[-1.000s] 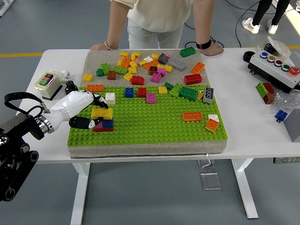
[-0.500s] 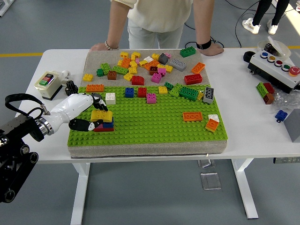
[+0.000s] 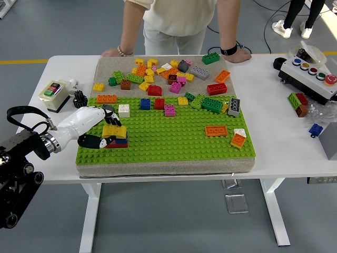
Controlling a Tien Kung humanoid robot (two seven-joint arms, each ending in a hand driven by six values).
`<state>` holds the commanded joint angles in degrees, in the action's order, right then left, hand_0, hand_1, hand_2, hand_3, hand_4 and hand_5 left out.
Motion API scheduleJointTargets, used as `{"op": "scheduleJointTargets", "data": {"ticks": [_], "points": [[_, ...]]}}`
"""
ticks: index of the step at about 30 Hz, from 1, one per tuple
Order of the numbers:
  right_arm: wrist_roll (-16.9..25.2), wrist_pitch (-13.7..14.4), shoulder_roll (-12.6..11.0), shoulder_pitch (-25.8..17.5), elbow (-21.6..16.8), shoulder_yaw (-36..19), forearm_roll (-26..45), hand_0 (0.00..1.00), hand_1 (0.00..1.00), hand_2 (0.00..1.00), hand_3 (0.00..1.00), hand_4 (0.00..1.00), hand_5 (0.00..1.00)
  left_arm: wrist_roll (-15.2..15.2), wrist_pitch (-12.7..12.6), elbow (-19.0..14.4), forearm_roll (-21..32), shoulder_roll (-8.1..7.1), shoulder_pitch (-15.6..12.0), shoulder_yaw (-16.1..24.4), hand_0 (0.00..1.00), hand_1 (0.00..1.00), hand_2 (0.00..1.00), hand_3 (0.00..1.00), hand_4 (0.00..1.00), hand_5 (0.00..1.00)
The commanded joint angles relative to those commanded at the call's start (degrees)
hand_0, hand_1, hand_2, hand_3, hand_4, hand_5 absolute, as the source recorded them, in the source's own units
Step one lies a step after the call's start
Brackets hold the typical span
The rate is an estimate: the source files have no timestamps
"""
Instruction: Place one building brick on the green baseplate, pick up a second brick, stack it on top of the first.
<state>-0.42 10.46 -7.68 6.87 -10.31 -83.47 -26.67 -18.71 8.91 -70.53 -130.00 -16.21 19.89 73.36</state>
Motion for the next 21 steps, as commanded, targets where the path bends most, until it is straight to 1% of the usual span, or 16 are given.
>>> {"op": "scheduleJointTargets", "data": {"ticks": [12,21], "points": [[-0.1,0.1,0.0,0.1,0.0,0.2,0.0,0.742,0.660,0.711,0.600,0.920,0.499,-0.1,-0.1,1.0,0.0,0.15,0.2,0.3,0.768,0.617,0.565,0.537,0.572,0.002],[0.0,0.2,0.1,0.1,0.0,0.3,0.1,0.742,0.660,0.711,0.600,0.920,0.498,-0.2,0.2,1.1,0.0,0.12,0.2,0.3,0.775,0.624,0.573,0.547,0.600,0.002]]}}
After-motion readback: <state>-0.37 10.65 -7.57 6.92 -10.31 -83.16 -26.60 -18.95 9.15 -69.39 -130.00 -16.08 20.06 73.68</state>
